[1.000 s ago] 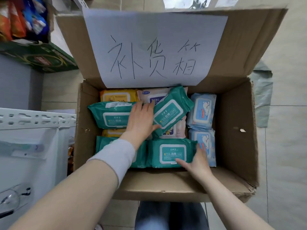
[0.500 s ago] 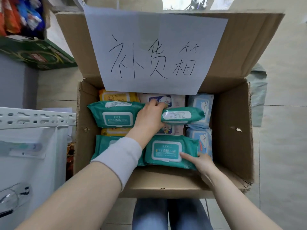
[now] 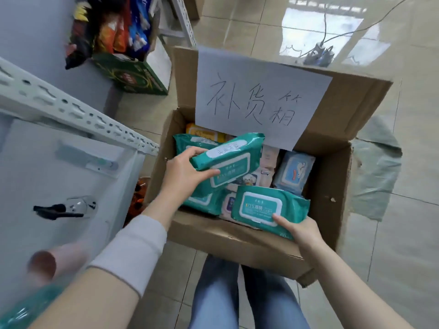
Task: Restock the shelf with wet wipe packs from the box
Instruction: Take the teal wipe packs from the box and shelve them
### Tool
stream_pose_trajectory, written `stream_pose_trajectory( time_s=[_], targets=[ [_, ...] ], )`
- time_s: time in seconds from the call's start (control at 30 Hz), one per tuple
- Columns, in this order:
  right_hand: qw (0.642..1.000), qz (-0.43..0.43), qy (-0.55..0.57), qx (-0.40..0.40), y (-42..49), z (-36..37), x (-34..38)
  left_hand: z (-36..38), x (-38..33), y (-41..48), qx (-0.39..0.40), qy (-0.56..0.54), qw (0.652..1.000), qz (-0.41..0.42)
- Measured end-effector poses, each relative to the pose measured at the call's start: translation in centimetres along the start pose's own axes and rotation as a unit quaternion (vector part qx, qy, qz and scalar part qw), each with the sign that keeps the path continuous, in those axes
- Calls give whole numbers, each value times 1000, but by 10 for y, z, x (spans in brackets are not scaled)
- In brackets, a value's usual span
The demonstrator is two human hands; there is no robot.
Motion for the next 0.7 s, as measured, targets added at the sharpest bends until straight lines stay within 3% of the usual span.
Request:
stream_pose_trajectory(
  time_s=[0.17, 0.37, 0.53, 0.7],
  targets=[
    [997, -58, -33, 33, -111, -39, 66, -127, -97, -105, -128, -112, 984, 42],
    [966, -192, -88, 147, -240, -8, 185, -284, -173, -240, -304, -214, 923, 100],
    [919, -274, -139, 249, -333, 72, 252, -397, -175, -341, -431, -314, 833, 151],
    [884, -301, -123, 336, -414, 169, 283, -478, -128, -417, -499, -359, 770, 171]
  ],
)
Point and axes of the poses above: each hand's wrist, its own y-axis towards the middle knuckle, its own z-axis out of the palm, x = y × z, the point moved 8 cm from there along y, towards the middle knuckle, and after that the axes turned 14 degrees about -y, right-handed, at the moved point
